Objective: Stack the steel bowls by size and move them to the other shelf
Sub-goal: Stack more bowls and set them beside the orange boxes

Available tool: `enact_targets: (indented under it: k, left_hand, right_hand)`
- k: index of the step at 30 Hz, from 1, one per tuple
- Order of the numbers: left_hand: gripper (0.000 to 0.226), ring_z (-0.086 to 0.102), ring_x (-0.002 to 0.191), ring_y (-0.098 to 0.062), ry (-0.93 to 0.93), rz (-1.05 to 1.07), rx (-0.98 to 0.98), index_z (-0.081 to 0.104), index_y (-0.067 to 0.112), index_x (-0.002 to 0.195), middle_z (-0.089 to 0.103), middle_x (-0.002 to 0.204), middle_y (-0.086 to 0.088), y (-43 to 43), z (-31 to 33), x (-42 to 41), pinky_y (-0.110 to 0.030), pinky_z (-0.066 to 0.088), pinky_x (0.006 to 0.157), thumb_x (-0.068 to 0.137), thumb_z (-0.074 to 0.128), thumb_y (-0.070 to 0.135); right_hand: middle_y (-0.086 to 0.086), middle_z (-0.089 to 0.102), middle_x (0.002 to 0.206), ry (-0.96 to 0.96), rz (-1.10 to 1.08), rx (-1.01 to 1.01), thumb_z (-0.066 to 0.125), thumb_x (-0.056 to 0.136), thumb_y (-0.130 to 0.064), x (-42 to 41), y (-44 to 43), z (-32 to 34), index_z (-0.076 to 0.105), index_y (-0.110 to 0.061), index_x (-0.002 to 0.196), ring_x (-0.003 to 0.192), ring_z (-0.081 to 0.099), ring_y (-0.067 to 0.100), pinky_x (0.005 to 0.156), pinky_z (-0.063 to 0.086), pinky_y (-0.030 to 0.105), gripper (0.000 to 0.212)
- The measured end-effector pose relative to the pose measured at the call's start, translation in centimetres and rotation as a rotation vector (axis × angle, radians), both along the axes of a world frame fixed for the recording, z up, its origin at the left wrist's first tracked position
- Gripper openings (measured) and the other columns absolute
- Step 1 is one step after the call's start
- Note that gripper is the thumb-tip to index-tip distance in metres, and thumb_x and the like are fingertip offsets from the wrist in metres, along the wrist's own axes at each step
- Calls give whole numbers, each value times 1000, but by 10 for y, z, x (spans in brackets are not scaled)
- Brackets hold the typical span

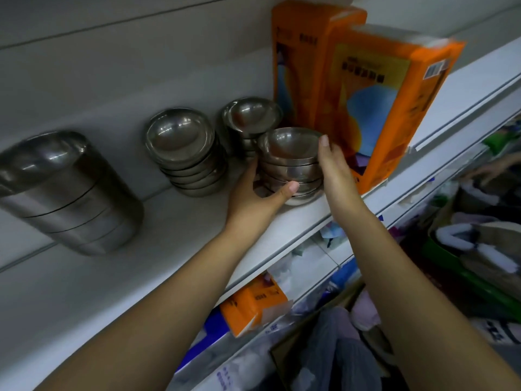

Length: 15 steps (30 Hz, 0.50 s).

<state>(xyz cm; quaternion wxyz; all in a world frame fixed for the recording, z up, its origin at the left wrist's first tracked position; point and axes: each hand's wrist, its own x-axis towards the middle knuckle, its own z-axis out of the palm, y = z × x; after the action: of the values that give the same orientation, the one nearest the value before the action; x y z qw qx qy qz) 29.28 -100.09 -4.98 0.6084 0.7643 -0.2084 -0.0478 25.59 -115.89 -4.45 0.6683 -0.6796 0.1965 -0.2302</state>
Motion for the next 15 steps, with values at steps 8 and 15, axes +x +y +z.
enact_targets:
  k: [8,15]
  left_hand:
    - [77,62,120,5,-30,54,-7,54,25,149,66,139,5,-18,-5,-3,-2,46,90,81,89,32]
    - [81,60,128,-6,-49,103,-32,50,23,152,61,144,1,-24,-17,-7,-3,46,92,82,87,35]
  right_hand:
    - [-38,49,121,-41,9,-121,54,104,-45,-4,-13,-2,44,-33,148,113,49,-17,101,40,7,47]
    - [-19,51,132,-40,30,-116,47,99,-60,-6,-10,-4,38,-25,155,128,49,1,97,41,4,66]
